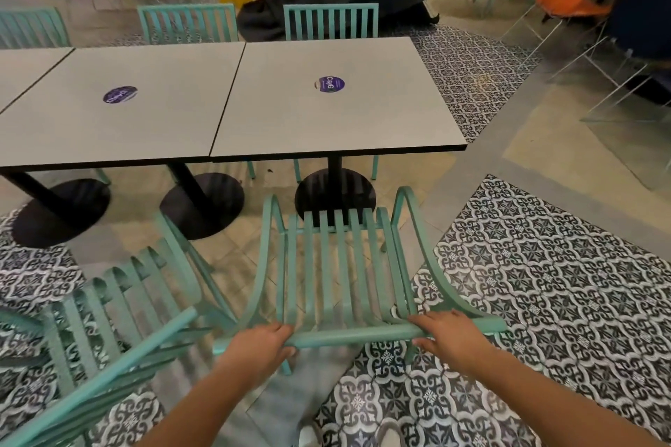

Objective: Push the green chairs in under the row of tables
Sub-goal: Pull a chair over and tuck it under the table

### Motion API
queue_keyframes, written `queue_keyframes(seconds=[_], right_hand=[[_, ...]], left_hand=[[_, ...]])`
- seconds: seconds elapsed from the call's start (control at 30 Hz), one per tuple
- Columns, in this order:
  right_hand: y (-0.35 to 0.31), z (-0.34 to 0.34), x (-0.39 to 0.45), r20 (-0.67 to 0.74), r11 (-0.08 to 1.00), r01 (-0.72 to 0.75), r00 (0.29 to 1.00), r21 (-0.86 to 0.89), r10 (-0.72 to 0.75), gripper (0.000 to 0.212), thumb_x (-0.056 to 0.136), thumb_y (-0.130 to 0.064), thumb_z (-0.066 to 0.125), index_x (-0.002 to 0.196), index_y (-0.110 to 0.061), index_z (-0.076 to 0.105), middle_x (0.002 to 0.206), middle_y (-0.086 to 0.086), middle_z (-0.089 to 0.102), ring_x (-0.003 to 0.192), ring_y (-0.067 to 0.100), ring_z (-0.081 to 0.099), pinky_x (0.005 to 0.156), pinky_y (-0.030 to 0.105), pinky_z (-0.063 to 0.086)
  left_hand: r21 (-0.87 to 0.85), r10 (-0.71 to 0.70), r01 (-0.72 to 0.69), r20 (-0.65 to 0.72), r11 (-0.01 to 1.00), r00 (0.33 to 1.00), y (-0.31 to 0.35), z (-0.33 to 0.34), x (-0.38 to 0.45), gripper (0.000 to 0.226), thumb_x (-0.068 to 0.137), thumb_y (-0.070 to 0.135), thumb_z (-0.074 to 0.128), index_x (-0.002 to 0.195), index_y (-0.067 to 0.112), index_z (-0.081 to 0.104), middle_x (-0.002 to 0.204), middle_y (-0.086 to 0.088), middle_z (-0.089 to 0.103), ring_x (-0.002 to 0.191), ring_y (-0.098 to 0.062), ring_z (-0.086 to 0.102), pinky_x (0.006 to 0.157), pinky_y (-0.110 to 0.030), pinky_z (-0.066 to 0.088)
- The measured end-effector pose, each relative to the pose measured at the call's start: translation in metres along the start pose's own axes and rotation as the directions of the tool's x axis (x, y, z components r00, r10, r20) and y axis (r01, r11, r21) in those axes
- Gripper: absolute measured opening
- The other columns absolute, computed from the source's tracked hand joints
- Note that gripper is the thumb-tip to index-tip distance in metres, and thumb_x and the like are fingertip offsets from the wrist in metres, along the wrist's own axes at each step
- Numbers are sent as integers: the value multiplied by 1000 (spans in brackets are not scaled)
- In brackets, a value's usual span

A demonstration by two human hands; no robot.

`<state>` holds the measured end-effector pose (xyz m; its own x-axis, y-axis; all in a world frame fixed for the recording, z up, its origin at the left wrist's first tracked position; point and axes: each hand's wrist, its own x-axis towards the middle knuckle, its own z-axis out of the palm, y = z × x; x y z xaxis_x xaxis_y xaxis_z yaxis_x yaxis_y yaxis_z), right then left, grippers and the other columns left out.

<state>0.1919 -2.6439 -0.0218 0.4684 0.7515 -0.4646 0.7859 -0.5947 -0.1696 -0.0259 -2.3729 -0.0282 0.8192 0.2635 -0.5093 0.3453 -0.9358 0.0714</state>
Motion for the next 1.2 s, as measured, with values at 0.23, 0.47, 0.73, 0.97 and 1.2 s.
queue_keyframes(seconds=[0.23,0.47,0.73,0.97,1.2], right_hand=[[1,-9,20,-16,994,67,997,-91,-69,60,86,-67,21,126,-32,47,88,-15,51,78,3,53,79,20,48],[10,-22,40,-25,996,53,998,-79,-55,41,90,-57,39,118,-31,52,85,-15,50,77,3,54,76,18,47],[21,-36,74,-44,996,58,997,-65,-61,32,93,-53,41,112,-30,53,89,-12,56,75,4,57,76,21,52],[37,-51,102,-47,997,59,997,-59,-62,33,92,-58,40,107,-31,52,83,-13,54,76,4,56,76,23,51],[44,-61,127,-35,998,46,998,-49,-48,28,91,-56,44,103,-31,51,84,-11,55,76,5,56,78,26,52]], left_hand=[[88,38,-37,-6,995,999,-9,-11,10,36,102,43,30,127,21,43,121,-3,59,107,-26,59,83,-36,45],[73,46,-48,27,996,999,-14,-26,31,35,102,42,31,126,21,44,125,-3,57,110,-27,58,87,-39,45],[77,51,-53,20,996,998,-31,-45,67,37,101,43,32,128,21,44,123,-2,57,105,-28,61,87,-40,49],[111,58,-59,11,992,998,-32,-59,94,37,102,42,32,129,20,43,123,-2,57,107,-26,59,85,-39,46],[69,69,-70,16,995,997,-46,-72,119,35,101,40,34,128,20,45,124,-2,57,108,-25,60,89,-40,48]])
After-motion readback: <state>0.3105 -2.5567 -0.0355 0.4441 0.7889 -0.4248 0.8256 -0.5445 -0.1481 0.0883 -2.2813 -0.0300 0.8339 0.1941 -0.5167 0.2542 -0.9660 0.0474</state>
